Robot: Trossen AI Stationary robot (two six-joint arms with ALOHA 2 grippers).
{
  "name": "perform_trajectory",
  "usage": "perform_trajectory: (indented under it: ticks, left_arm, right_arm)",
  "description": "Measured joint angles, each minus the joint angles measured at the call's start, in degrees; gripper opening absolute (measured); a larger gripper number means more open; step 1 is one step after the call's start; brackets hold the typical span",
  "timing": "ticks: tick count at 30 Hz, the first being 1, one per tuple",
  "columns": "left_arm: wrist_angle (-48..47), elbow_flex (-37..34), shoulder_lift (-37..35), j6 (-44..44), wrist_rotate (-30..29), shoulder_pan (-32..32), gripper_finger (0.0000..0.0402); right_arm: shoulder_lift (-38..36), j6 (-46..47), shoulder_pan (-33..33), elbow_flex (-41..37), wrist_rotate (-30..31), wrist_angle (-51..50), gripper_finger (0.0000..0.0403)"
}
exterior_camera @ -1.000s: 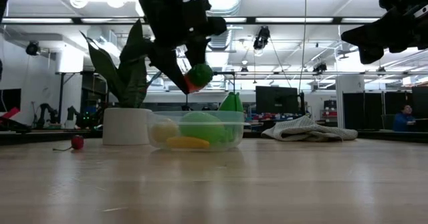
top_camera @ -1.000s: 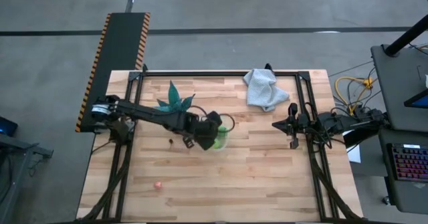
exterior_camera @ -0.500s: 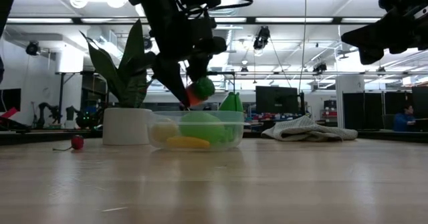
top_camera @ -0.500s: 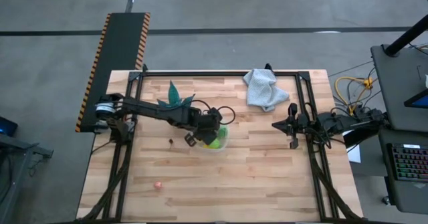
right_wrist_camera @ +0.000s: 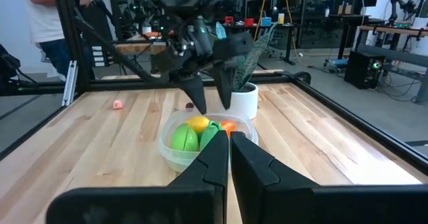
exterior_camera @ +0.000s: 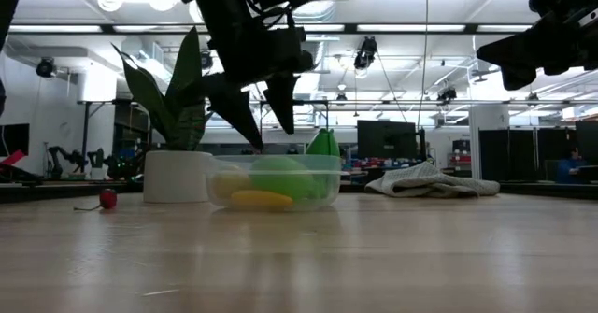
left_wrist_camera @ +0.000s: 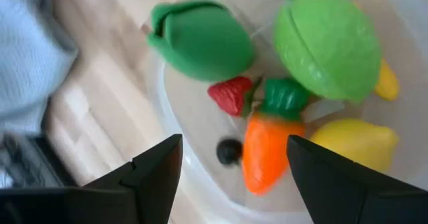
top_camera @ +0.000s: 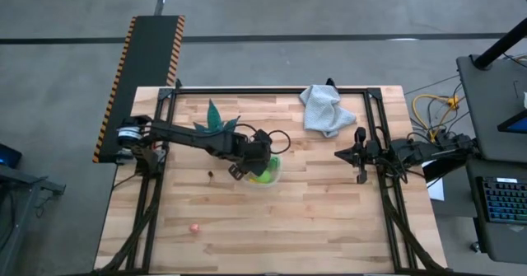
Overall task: Pick and placing Produce into tupperware
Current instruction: Put the red cherry into the container
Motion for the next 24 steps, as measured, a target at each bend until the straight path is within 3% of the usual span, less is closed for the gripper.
perform_trajectory:
  ticks: [13, 20, 24]
  left_arm:
    - [-21.0, 0.2, -2.8, -20.8, -1.5, -9.5, 0.0253]
    - [-31.5, -1.6, -2.9, -26.8, -1.5, -13.3, 0.0253]
    - [-32.7, -5.9, -3.2, -27.8, -0.7, -13.4, 0.0252]
  right_arm:
    - [0.0, -0.1, 0.0, 0.0, 0.0, -0.9, 0.0009]
    - [0.0, 0.0, 0.0, 0.0, 0.0, -1.2, 0.0009]
    - [0.0, 0.0, 0.0, 0.0, 0.0, -1.2, 0.0009]
